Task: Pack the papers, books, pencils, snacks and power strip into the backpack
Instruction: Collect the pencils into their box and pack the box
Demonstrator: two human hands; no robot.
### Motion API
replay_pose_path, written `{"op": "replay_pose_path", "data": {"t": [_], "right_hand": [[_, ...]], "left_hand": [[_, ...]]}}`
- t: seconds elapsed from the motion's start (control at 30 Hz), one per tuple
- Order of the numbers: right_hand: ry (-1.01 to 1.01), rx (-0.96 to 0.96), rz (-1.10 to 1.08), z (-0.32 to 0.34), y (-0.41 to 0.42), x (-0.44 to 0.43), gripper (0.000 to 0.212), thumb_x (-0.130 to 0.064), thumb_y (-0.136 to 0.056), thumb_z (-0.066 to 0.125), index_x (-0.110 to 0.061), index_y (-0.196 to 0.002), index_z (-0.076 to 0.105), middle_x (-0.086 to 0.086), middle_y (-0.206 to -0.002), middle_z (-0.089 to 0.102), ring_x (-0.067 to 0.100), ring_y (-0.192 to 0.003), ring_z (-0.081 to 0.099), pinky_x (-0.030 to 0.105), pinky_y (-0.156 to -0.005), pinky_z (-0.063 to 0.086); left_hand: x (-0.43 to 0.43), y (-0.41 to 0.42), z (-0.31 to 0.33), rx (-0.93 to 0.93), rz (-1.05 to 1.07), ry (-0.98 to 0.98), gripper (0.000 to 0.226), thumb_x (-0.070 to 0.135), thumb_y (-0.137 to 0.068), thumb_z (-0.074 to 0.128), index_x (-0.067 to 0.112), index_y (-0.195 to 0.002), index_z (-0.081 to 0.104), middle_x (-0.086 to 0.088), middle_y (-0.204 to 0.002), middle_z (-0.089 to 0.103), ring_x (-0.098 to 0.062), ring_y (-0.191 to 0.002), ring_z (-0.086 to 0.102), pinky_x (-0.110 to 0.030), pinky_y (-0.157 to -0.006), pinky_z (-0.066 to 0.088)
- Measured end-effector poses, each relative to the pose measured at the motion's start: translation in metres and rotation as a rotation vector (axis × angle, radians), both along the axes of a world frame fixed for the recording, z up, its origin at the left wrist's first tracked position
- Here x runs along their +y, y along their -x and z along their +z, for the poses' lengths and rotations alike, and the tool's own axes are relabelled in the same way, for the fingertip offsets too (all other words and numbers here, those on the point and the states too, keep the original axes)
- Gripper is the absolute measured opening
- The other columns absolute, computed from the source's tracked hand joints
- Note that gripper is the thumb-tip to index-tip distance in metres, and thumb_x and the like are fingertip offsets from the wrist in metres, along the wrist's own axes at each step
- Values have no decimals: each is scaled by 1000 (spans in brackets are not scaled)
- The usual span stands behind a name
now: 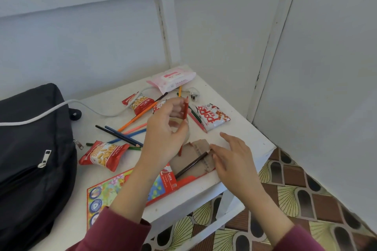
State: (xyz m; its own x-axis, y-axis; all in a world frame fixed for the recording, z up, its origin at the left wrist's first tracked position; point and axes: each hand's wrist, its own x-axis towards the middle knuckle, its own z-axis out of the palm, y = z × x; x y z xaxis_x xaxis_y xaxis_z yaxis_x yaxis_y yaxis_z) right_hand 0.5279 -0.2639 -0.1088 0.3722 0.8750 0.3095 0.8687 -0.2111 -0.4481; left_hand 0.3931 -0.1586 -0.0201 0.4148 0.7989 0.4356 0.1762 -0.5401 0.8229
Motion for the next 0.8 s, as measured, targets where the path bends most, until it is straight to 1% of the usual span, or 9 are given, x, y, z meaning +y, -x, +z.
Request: {"op": "replay_pose_path", "data": {"t": [0.13,0.27,0.37,0.47,0.57,0.63,0.7,0.73,0.8], "right_hand": [[-6,14,-26,-3,0,-1,31,-26,-82,55,-19,-109,69,12,-125,58,32,-115,53,44,-92,43],[17,4,-74,-3,-1,-2,44,-39,-85,44,-20,-120,61,8,-129,55,30,-119,50,39,-98,35],[19,35,-98,-2,-2,-3,53,-41,-85,46,-19,-132,50,8,-136,49,28,-126,43,33,-102,25],[3,54,-103,-3,-1,-3,59,-42,-85,47,-17,-139,42,9,-141,44,28,-129,37,34,-106,22],[10,59,-109,-5,1,-2,61,-47,-86,36,-18,-139,42,11,-143,43,31,-132,36,36,-107,22],[1,39,-106,-7,1,-1,57,-45,-87,37,-19,-137,46,12,-142,44,33,-131,39,36,-106,21],[10,32,-104,-7,2,0,53,-41,-88,42,-20,-135,49,12,-142,44,34,-132,38,36,-106,18],[15,33,-104,-8,2,0,51,-39,-87,44,-21,-135,50,13,-143,43,34,-133,37,36,-106,17],[5,18,-106,-10,2,1,47,-35,-86,47,-21,-131,55,14,-141,45,36,-132,39,37,-105,19]], "left_hand": [[5,-7,-10,225,-44,-8,41,2,-77,65,33,-102,58,20,-82,59,7,-79,55,-5,-62,41],[3,-10,-27,308,-87,50,38,5,-79,67,36,-101,59,20,-83,62,6,-76,58,-6,-66,43],[-1,-8,-38,373,-116,29,35,3,-80,65,28,-104,61,17,-88,62,3,-77,60,-12,-72,46],[-4,-2,-49,408,-110,14,34,-2,-80,62,21,-105,64,12,-94,62,1,-80,60,-4,-71,43],[-8,7,-55,437,-109,4,35,-3,-79,61,20,-106,64,13,-94,62,4,-84,59,-7,-76,46],[-12,14,-58,467,-110,-30,37,-2,-79,61,22,-106,65,15,-94,64,5,-86,59,-12,-80,47],[-15,22,-62,492,-112,-74,35,2,-80,60,23,-107,66,14,-98,67,0,-91,61,-21,-84,49],[-17,26,-63,508,-108,-103,31,7,-82,59,24,-107,66,14,-100,68,-2,-93,62,-24,-84,50],[-21,34,-65,532,-78,-182,23,20,-84,55,27,-103,66,13,-97,68,-5,-89,61,-23,-75,49]]}}
